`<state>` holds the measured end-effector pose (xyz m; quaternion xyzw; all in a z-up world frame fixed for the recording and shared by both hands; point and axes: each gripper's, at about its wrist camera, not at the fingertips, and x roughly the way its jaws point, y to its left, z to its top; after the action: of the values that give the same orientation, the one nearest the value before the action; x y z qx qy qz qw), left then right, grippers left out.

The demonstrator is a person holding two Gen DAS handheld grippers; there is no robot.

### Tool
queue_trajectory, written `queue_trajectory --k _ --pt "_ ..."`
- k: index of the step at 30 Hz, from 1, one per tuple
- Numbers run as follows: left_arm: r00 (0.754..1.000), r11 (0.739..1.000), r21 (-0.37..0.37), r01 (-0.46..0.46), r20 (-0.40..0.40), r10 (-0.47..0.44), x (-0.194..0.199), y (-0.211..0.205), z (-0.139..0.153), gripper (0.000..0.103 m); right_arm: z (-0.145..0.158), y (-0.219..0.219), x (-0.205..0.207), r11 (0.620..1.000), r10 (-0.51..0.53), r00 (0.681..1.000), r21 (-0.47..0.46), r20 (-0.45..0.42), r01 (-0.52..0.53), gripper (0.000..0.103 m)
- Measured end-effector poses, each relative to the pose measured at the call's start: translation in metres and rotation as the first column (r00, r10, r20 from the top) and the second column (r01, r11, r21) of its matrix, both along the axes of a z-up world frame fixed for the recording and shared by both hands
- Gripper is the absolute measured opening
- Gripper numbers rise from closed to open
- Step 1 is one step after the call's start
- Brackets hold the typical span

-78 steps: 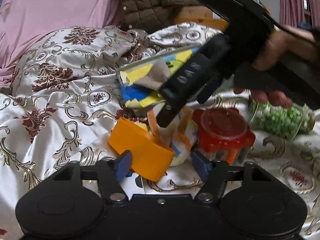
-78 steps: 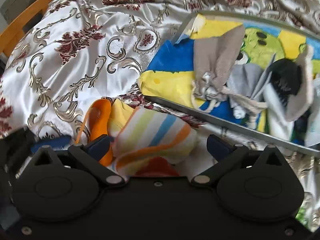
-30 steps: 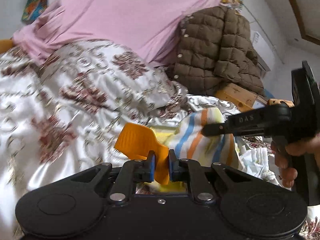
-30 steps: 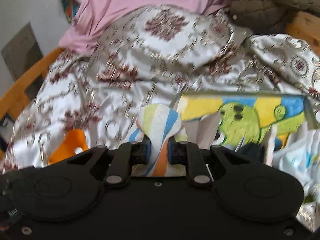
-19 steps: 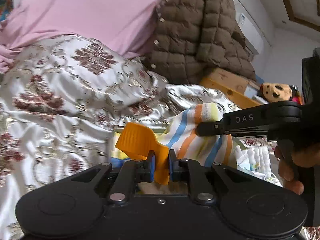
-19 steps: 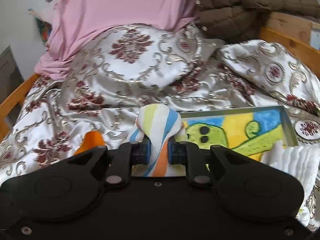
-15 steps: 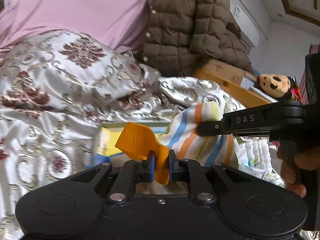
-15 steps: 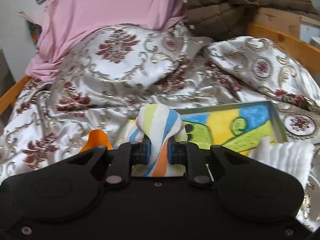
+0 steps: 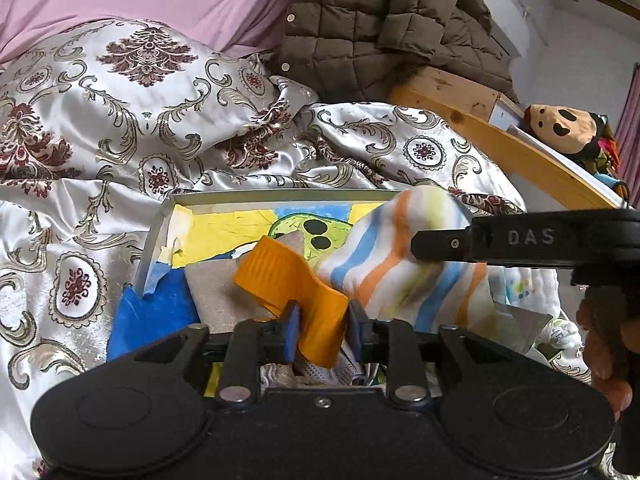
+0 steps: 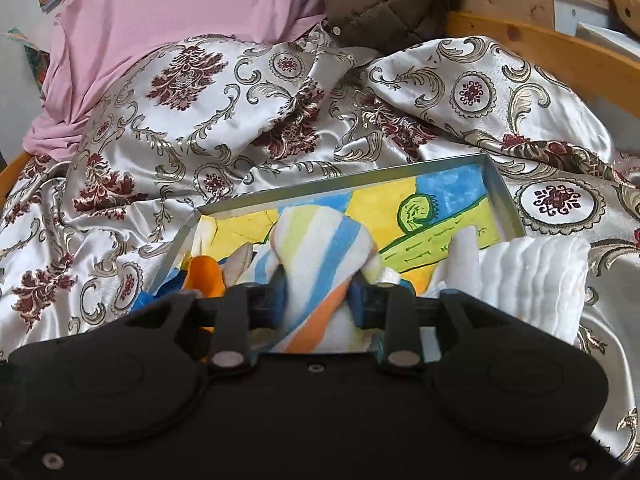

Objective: Organize soft objects
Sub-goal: 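Lift the orange piece and striped cloth and carry both over the tray, then open both tools to drop the orange piece and striped cloth into the tray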

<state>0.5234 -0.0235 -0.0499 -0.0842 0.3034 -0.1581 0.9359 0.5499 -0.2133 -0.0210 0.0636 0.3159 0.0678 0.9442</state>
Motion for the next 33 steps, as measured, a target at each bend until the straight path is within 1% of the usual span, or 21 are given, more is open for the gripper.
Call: queue_trajectory --k 2,4,8,11,12,13,14,18,19,20,22,25,27,33 --pt "1.000 1.000 0.015 -0.006 0.000 0.006 -0.002 -0.002 0.003 0.034 0.003 0.005 -0.003 1.000 0.011 1.000 -0.021 0.016 -0.011 0.045" --pt "1.000 1.000 0.021 -0.015 -0.002 0.015 -0.004 -0.002 0.006 0.039 0.009 0.005 -0.012 0.999 0.023 0.999 -0.040 0.033 -0.022 0.047" --pt "1.000 0.999 0.024 -0.026 0.009 0.026 -0.012 -0.002 0.015 0.042 0.022 -0.003 -0.024 0.999 0.026 0.999 -0.030 0.043 -0.024 0.053" --pt "0.999 0.999 0.025 -0.034 0.031 0.034 -0.021 -0.002 0.025 0.046 0.033 -0.012 -0.038 1.000 0.024 0.997 -0.017 0.068 -0.023 0.067" --pt "0.999 0.999 0.024 -0.038 0.039 0.037 -0.025 -0.002 0.028 0.048 0.037 -0.015 -0.043 1.000 0.028 0.997 -0.010 0.076 -0.027 0.068" --pt "0.998 0.999 0.022 -0.043 0.049 0.042 -0.028 -0.002 0.032 0.052 0.041 -0.018 -0.048 0.999 0.032 0.996 -0.003 0.084 -0.032 0.072" --pt "0.997 0.999 0.020 -0.050 0.057 0.048 -0.033 -0.002 0.037 0.054 0.045 -0.020 -0.054 0.999 0.037 0.995 0.005 0.091 -0.037 0.078" --pt "0.994 0.998 0.011 -0.062 0.091 0.061 -0.052 -0.003 0.053 0.060 0.061 -0.030 -0.080 0.998 0.054 0.990 0.035 0.133 -0.059 0.095" --pt "0.993 0.998 0.009 -0.068 0.101 0.067 -0.058 -0.003 0.056 0.066 0.065 -0.034 -0.086 0.997 0.056 0.988 0.040 0.146 -0.063 0.096" --pt "0.990 0.997 0.008 -0.078 0.115 0.076 -0.065 -0.003 0.060 0.069 0.071 -0.037 -0.095 0.996 0.060 0.985 0.049 0.163 -0.069 0.098" --pt "0.985 0.994 0.007 -0.105 0.140 0.104 -0.080 -0.001 0.068 0.081 0.080 -0.043 -0.110 0.995 0.059 0.980 0.064 0.190 -0.072 0.101" --pt "0.973 0.989 0.020 -0.150 0.180 0.144 -0.104 0.003 0.081 0.092 0.093 -0.050 -0.135 0.994 0.058 0.969 0.071 0.240 -0.077 0.102" --pt "0.965 0.984 0.028 -0.174 0.205 0.165 -0.120 0.005 0.091 0.098 0.100 -0.054 -0.153 0.994 0.066 0.962 0.064 0.266 -0.086 0.102" --pt "0.943 0.978 0.006 -0.206 0.267 0.197 -0.170 0.013 0.121 0.102 0.114 -0.060 -0.206 0.991 0.088 0.944 0.068 0.318 -0.115 0.102"
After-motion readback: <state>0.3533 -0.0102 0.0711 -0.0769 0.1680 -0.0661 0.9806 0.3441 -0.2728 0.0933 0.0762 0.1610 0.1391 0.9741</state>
